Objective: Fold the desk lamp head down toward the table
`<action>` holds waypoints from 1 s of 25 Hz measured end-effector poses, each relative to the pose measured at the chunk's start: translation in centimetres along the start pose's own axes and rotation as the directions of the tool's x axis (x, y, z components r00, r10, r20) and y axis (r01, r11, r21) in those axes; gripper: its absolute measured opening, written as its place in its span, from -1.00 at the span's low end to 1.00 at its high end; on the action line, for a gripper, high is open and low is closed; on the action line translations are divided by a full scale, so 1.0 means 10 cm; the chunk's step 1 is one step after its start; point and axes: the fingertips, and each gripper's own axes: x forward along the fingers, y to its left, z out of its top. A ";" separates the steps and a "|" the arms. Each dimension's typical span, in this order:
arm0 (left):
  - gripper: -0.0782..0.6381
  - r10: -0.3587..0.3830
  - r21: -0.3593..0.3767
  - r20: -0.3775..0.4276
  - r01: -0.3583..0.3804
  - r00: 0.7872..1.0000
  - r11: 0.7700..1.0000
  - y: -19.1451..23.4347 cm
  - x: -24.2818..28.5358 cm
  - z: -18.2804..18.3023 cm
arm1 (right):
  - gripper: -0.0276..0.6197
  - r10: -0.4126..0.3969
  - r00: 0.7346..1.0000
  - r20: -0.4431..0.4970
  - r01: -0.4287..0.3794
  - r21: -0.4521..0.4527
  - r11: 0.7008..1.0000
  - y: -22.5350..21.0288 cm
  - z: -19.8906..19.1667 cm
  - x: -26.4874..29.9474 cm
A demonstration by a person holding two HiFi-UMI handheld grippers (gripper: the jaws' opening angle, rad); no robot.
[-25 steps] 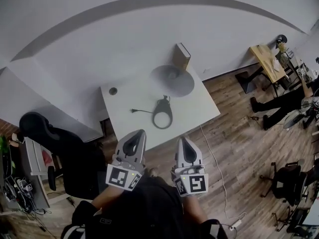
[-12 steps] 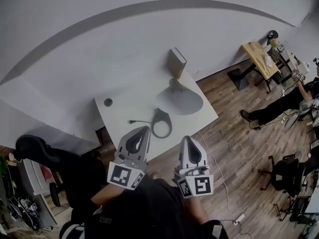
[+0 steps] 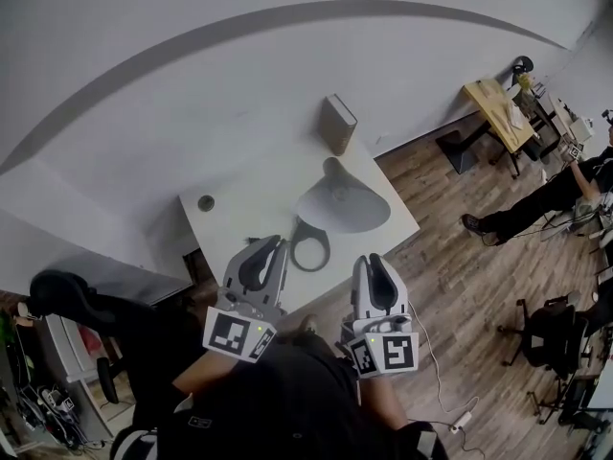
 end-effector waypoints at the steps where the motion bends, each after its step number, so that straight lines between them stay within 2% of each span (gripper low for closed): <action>1: -0.69 0.004 -0.002 0.004 -0.004 1.000 1.000 0.01 0.03 0.01 | -0.64 0.010 1.000 -0.001 -0.010 -0.004 1.000 -0.02 0.01 0.03; 8: -0.44 -0.003 0.033 0.004 0.003 1.000 0.999 -0.03 0.30 0.09 | -0.52 0.031 0.999 0.007 -0.031 -0.009 0.999 -0.22 0.12 0.22; 21: -0.41 -0.029 0.042 0.015 0.028 0.999 0.999 0.00 0.69 0.14 | -0.51 0.082 0.996 0.031 -0.082 -0.017 0.997 -0.19 0.24 0.58; 25: -0.42 -0.021 0.055 -0.005 0.021 1.000 0.998 0.02 0.76 0.11 | -0.53 0.083 0.996 0.029 -0.082 -0.018 0.996 -0.19 0.24 0.64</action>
